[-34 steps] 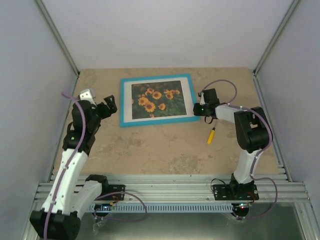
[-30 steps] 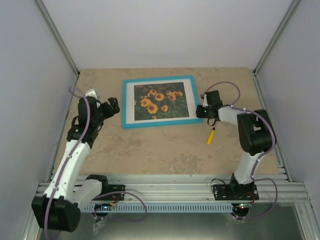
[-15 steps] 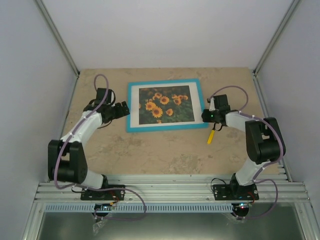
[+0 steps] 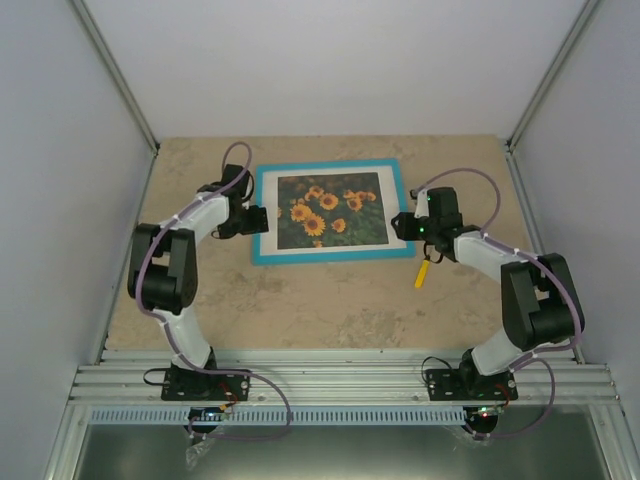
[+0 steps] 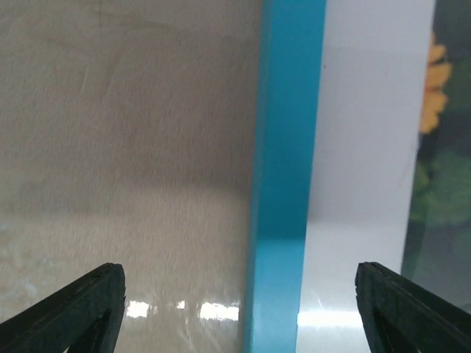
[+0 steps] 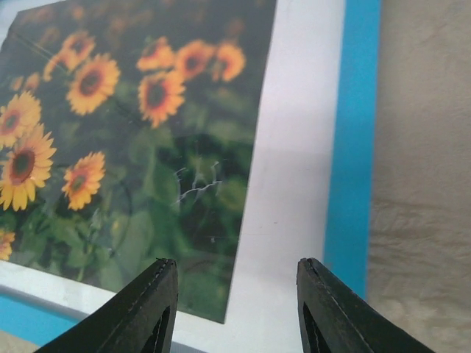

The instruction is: Take the photo out of the frame

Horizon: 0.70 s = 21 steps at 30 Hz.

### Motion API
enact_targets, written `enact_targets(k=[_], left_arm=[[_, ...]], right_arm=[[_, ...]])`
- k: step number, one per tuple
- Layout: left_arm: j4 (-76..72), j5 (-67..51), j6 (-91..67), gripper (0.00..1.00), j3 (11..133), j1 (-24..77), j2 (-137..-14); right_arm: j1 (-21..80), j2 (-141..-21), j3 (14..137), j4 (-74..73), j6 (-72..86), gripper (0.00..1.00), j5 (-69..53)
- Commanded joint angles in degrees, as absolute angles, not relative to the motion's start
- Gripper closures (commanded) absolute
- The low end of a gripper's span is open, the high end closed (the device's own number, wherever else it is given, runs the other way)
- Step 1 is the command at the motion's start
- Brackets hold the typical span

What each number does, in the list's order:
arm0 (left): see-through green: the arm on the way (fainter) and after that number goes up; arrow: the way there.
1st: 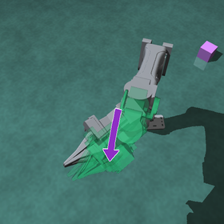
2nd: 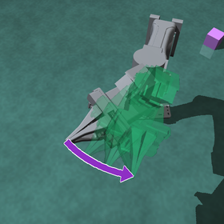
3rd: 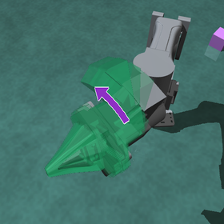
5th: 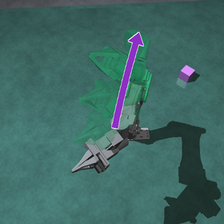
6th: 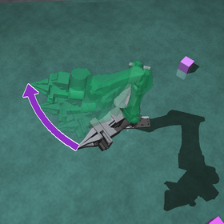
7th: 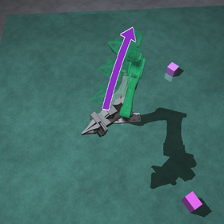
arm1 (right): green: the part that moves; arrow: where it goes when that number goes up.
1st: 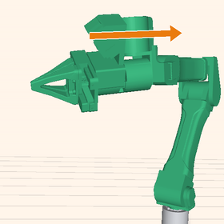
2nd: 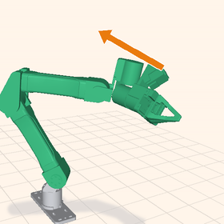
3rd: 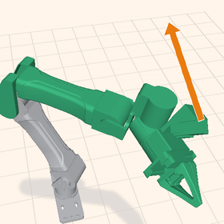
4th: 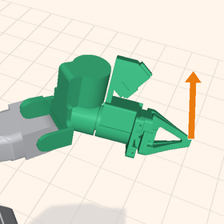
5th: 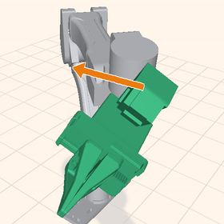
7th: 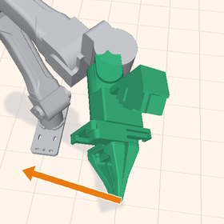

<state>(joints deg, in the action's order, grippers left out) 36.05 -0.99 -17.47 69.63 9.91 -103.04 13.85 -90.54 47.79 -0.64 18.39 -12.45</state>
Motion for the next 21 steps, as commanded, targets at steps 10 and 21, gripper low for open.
enact_targets(k=[10, 21], left_arm=[[42.49, 0.0, -12.57, 0.37, 79.08, 10.0, -113.2], [42.8, -1.65, -12.47, 0.62, 79.89, 11.17, -115.81]], right_arm=[[20.21, -90.43, 47.74, 3.07, 15.07, 0.53, -9.76], [22.64, -90.05, 48.14, 3.32, 12.78, 0.51, -7.73]])
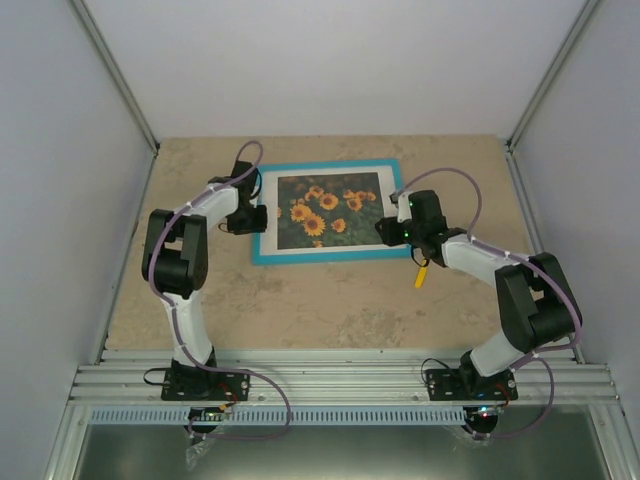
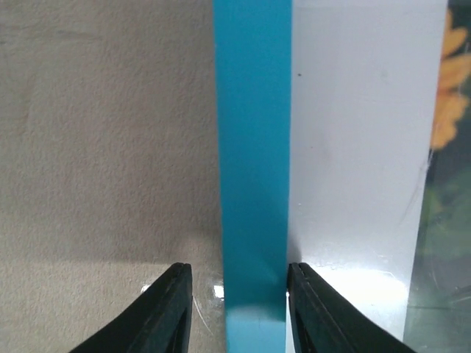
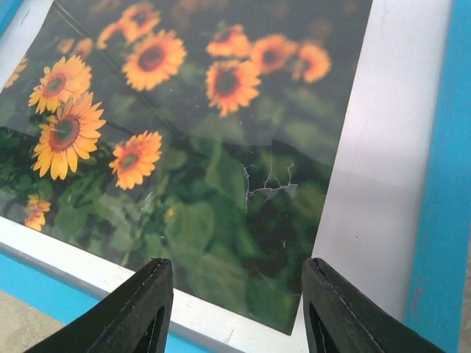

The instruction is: Take the photo out of the frame

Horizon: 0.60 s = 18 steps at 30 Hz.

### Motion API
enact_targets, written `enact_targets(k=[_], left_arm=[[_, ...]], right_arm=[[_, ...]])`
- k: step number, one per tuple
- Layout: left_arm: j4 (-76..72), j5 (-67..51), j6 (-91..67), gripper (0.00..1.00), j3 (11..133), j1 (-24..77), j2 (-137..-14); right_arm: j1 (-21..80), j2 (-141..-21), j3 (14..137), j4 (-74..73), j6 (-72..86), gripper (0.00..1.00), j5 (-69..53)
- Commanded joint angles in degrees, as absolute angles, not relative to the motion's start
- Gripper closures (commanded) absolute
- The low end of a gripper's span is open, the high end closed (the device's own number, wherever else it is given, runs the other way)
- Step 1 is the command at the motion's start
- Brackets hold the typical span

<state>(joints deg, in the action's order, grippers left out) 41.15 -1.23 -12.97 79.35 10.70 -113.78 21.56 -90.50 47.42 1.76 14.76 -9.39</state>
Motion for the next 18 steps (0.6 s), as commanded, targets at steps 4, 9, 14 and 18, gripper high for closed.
enact_targets(k=[4, 9, 14, 18], left_arm=[[42.72, -2.0, -12.31, 0.68, 79.73, 11.16, -115.42], [42.65, -1.94, -11.99, 0.82, 79.13, 11.15, -114.61], [42.25, -2.59, -11.89, 0.92, 78.73, 11.16, -113.37], [42.67, -0.79, -11.95, 0.95, 78.45, 11.16, -111.85]], right_arm=[[24.39, -89.31, 48.15, 3.71, 11.36, 0.49, -6.78], [27.3, -88.53, 48.38, 3.75, 9.28, 0.46, -6.3], [31.77, -88.16, 49.37, 2.38, 5.91, 0.4, -3.16], [35.5, -87.91, 50.26, 0.7, 2.83, 0.37, -1.26]])
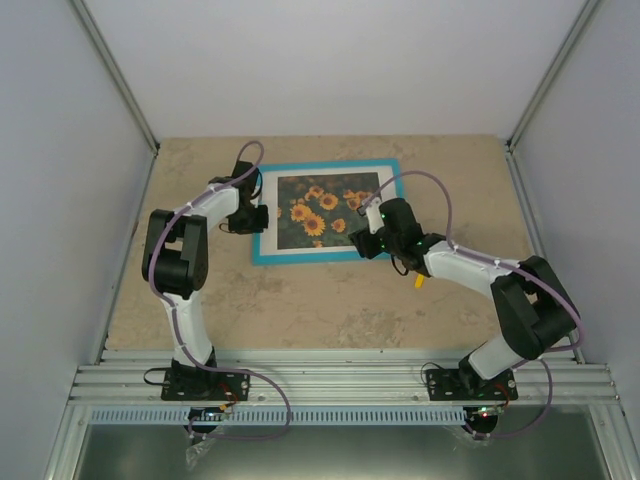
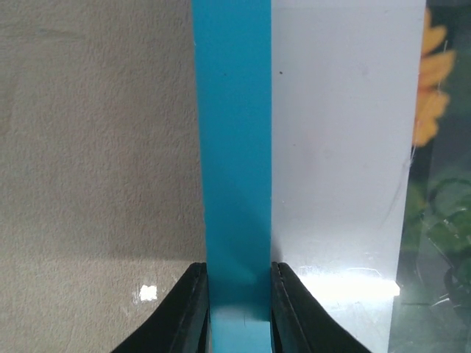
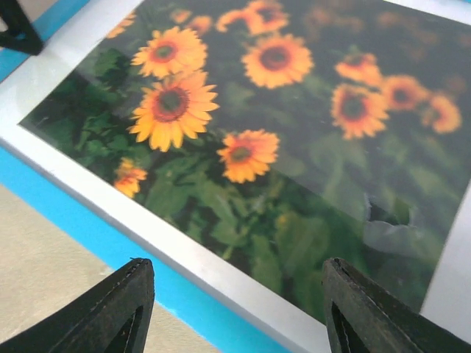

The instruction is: Take the photo out of the frame

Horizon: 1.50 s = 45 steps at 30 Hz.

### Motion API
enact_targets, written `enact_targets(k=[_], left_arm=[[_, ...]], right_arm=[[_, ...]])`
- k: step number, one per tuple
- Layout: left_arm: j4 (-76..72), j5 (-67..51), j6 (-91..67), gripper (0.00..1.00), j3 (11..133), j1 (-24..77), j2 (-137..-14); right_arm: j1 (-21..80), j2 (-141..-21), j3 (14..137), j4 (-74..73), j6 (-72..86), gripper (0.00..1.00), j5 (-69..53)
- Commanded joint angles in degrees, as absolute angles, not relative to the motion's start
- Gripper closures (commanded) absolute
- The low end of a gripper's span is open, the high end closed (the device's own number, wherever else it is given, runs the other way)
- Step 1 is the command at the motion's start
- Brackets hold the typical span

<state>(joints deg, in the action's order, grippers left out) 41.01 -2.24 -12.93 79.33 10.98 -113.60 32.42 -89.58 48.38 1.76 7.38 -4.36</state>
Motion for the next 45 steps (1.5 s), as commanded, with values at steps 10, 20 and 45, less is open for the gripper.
enact_targets(k=[10, 20, 45], left_arm=[[44.42, 2.17, -12.09, 0.95, 79.08, 11.07, -106.8], [45.23, 3.1, -12.05, 0.95, 79.25, 10.5, -102.48], [45.31, 1.93, -12.13, 0.95, 78.31, 10.28, -98.17]], right_arm=[[47.66, -89.61, 51.71, -3.49, -5.22, 0.21, 8.79], [59.27, -95.54, 53.01, -1.23, -16.09, 0.15, 28.61], [64.2, -117.79, 52.81, 46.66, -51.13, 0.24, 50.61]])
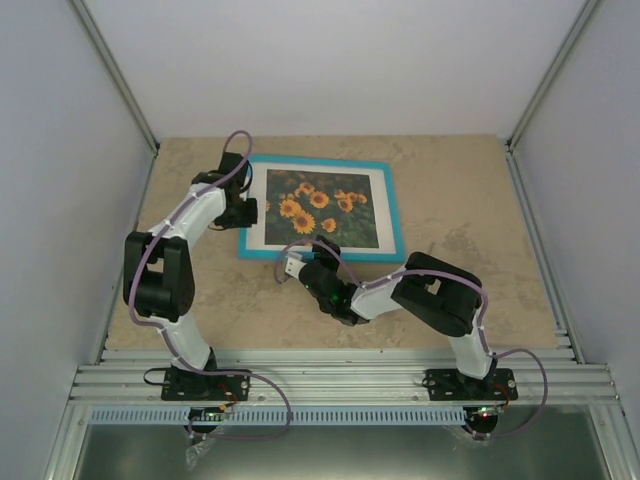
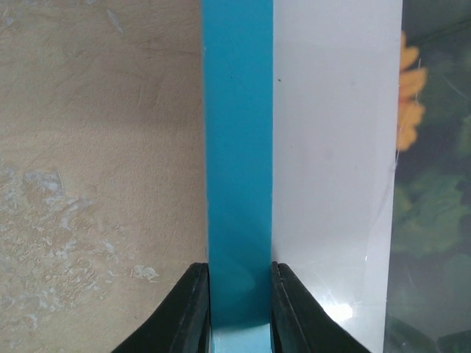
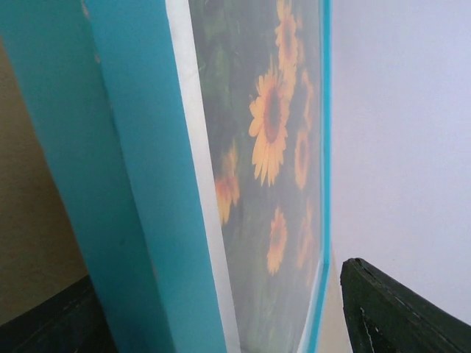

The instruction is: Take the photo out of the frame

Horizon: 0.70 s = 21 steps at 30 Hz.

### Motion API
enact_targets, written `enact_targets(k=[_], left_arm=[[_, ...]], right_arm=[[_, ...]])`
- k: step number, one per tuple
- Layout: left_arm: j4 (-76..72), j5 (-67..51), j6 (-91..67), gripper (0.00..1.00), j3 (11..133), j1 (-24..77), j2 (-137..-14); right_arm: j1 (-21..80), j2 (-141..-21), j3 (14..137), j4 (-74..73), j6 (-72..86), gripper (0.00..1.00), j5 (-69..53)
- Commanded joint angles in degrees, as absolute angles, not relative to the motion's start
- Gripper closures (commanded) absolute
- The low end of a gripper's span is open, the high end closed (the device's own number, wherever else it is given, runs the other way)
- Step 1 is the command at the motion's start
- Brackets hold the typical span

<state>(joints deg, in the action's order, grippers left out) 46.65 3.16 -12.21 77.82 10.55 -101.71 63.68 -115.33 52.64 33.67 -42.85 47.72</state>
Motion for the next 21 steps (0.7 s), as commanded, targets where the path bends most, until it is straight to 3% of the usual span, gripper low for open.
enact_targets(k=[1, 7, 12, 21], left_arm=[[45.28, 1.82, -12.08, 0.95, 78.31, 10.27, -98.17], [45.33, 1.9, -12.15, 0.94, 78.32, 10.13, -97.93], [45.4, 2.96, -12.34, 0.93, 78.16, 10.06, -97.95], [45.41, 3.02, -12.91, 0.87, 78.2, 9.34, -97.78]], right_arm=[[64.19, -118.37, 52.97, 48.0, -51.95, 0.25, 50.5], [64.16, -122.48, 54.35, 53.22, -55.81, 0.29, 51.43], [64.19, -124.22, 54.05, 60.37, -59.62, 0.4, 53.81], [64.33, -120.45, 52.01, 60.05, -59.32, 0.73, 53.81]])
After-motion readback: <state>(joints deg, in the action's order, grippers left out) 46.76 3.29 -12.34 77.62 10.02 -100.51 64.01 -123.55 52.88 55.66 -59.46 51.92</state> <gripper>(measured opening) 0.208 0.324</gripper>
